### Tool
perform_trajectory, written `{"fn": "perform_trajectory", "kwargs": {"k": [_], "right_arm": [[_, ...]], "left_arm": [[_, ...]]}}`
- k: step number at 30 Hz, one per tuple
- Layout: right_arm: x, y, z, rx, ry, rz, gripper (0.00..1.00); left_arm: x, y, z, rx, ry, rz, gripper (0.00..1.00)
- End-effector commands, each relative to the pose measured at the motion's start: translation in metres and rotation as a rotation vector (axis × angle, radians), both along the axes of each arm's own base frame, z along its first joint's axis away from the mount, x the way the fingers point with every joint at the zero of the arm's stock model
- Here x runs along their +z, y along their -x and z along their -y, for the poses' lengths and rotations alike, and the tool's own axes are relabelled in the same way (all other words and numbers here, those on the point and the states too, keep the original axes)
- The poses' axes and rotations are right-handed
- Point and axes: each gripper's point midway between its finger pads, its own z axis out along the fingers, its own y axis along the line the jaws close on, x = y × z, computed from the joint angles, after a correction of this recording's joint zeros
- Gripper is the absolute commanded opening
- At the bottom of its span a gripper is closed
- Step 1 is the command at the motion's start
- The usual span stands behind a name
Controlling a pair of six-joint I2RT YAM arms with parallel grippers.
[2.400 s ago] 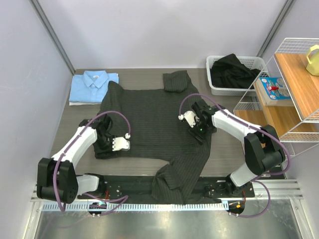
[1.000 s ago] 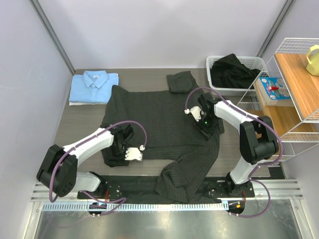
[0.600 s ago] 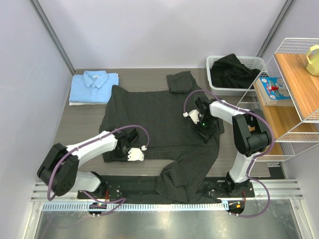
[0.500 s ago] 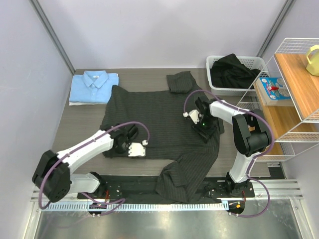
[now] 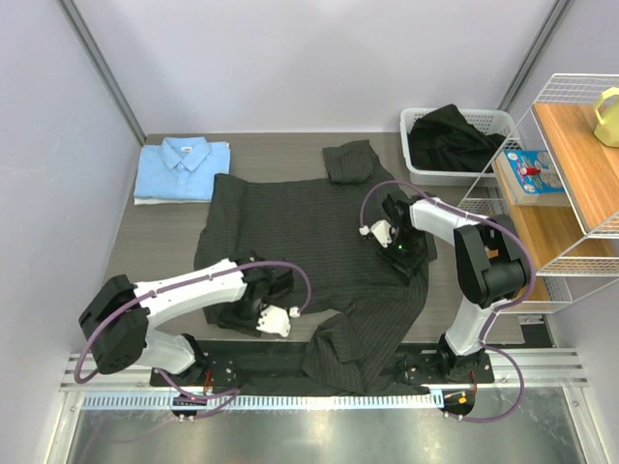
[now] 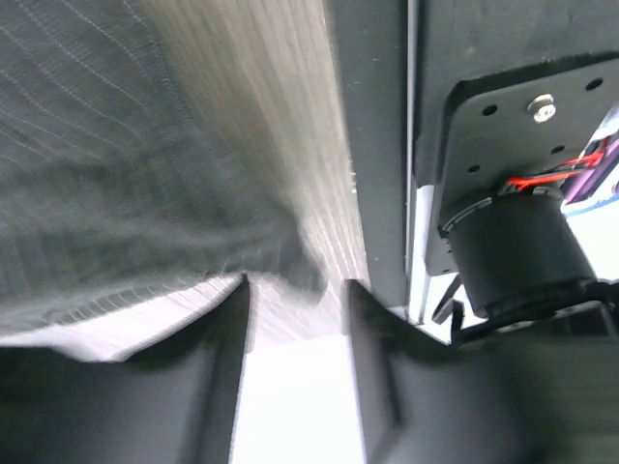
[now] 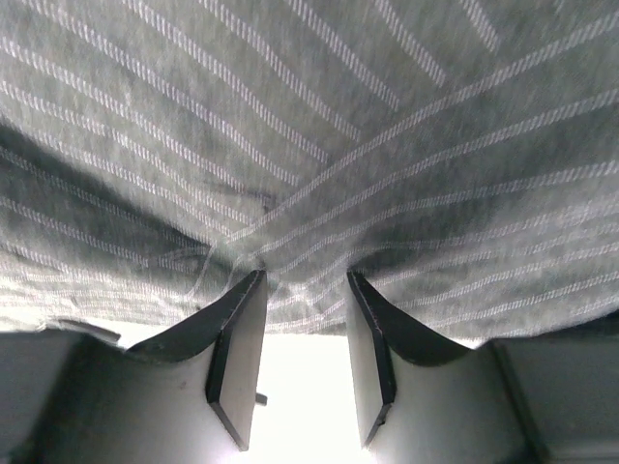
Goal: Fold and stack the long sleeve shirts
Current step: Flatten the shirt out
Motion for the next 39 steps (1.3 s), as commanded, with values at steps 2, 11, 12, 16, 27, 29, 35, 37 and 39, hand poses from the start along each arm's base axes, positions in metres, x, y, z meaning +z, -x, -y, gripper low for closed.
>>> {"fn": "perform_trajectory", "kwargs": {"k": [2,11,12,16,27,29,35,37,39], "right_arm": [[0.034,-0.008,0.005,0.016,-0.034,0.074,0.44],[0.024,-0.054,-0.019,-0.055,-0.093,0.146,0.45],[0.018,-0.051,-0.017,-0.056,-0.081,0.128,0.45],[-0.005,-0.026,0.002,-0.023,0.000,0.058,0.44],[-0.002,0.055,0.036,0.072,0.064,-0.072,0.41],[0.009,0.041,0.030,0.066,0.044,-0.025,0.42],[0.052,-0.013,-0.014,0.011,-0.135,0.104,0.47],[0.054,-0.024,-0.019,0.004,-0.151,0.116,0.47],[0.056,-0.038,-0.024,-0.008,-0.159,0.148,0.47]], "left_arm": [[0.038,-0.053,0.015,0.230,0.236,0.095,0.60],[-0.016,-0.174,0.001,0.686,0.298,0.293,0.51],[-0.023,-0.176,0.000,0.702,0.288,0.285,0.50],[-0.048,-0.164,-0.003,0.750,0.224,0.209,0.48],[-0.046,-0.078,0.026,0.664,0.235,-0.024,0.51],[-0.040,-0.090,0.028,0.672,0.251,0.007,0.51],[-0.026,-0.147,0.014,0.784,0.293,0.139,0.56],[-0.036,-0.150,0.004,0.813,0.273,0.120,0.56],[-0.046,-0.148,-0.010,0.842,0.249,0.095,0.55]]}}
